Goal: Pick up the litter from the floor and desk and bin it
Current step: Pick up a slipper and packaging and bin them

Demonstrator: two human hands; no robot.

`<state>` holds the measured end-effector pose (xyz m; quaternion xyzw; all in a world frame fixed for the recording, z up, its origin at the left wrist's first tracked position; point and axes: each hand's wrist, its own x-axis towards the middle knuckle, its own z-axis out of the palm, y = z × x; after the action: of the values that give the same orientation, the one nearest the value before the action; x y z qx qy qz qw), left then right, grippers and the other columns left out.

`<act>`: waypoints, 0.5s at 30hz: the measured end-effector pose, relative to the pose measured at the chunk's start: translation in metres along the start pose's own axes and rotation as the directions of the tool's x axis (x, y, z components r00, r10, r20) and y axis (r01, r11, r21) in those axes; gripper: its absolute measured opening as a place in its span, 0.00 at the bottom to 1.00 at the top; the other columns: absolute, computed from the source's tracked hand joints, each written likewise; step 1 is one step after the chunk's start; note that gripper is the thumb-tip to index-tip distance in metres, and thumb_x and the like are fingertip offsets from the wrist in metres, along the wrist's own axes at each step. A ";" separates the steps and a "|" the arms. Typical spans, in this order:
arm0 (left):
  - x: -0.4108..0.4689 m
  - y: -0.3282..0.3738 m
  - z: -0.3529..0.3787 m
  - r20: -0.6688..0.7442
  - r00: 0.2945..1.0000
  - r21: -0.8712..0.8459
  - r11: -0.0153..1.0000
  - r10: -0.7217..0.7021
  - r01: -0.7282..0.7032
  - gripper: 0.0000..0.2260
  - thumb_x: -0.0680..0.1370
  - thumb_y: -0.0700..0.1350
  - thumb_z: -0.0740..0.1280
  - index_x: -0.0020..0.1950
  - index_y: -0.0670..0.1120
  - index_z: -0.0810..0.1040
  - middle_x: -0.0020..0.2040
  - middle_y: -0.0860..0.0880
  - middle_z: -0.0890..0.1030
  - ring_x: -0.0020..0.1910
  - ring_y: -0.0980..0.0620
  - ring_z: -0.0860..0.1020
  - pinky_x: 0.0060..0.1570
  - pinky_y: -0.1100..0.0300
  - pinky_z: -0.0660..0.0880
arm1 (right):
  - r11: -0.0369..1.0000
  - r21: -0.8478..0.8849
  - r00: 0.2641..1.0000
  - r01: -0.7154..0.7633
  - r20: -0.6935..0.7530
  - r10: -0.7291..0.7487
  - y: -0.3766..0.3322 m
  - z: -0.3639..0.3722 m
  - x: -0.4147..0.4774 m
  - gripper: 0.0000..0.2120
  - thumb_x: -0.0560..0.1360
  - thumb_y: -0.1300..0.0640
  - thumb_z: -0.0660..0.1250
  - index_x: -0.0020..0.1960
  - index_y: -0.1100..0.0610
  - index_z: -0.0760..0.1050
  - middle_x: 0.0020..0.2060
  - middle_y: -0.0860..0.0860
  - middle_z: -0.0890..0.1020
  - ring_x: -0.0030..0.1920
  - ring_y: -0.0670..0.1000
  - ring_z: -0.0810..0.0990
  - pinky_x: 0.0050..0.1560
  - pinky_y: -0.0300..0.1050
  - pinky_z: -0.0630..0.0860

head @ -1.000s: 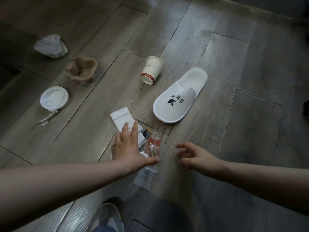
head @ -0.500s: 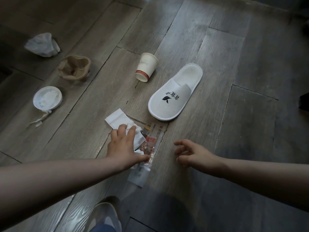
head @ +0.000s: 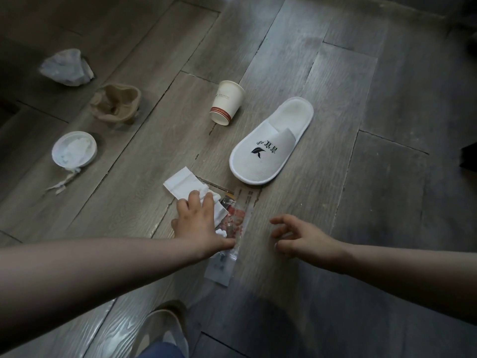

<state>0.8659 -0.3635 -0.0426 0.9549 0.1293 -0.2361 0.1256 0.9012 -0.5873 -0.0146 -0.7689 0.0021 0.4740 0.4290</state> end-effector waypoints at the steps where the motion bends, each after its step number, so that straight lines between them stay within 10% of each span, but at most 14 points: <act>1: 0.000 -0.001 0.000 -0.011 1.000 -0.020 1.000 0.012 -0.012 0.48 0.61 0.67 0.72 0.73 0.51 0.55 0.69 0.47 0.55 0.66 0.44 0.57 0.59 0.49 0.70 | 1.000 -0.007 1.000 0.002 0.002 -0.002 0.001 -0.001 -0.001 0.26 0.74 0.65 0.66 0.70 0.55 0.66 0.57 0.53 0.77 0.53 0.50 0.79 0.51 0.42 0.76; 8: -0.001 0.005 0.006 -0.035 0.996 -0.142 0.986 0.087 -0.091 0.34 0.65 0.59 0.73 0.64 0.50 0.64 0.59 0.48 0.62 0.57 0.46 0.62 0.55 0.57 0.66 | 0.999 -0.039 1.000 0.001 -0.014 -0.001 0.004 -0.004 -0.002 0.26 0.74 0.64 0.66 0.71 0.55 0.66 0.55 0.51 0.78 0.48 0.45 0.78 0.47 0.36 0.75; 15: -0.011 0.010 0.012 -0.059 0.994 -0.098 0.991 0.089 -0.095 0.46 0.59 0.71 0.71 0.69 0.52 0.60 0.62 0.50 0.60 0.61 0.48 0.59 0.59 0.56 0.68 | 0.998 -0.062 0.999 0.013 -0.032 -0.015 0.004 -0.004 0.000 0.25 0.74 0.63 0.66 0.70 0.54 0.66 0.56 0.52 0.78 0.49 0.47 0.78 0.49 0.39 0.76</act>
<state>0.8552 -0.3785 -0.0456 0.9584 0.1002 -0.1972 0.1806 0.9026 -0.5927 -0.0160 -0.7893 -0.0110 0.4583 0.4085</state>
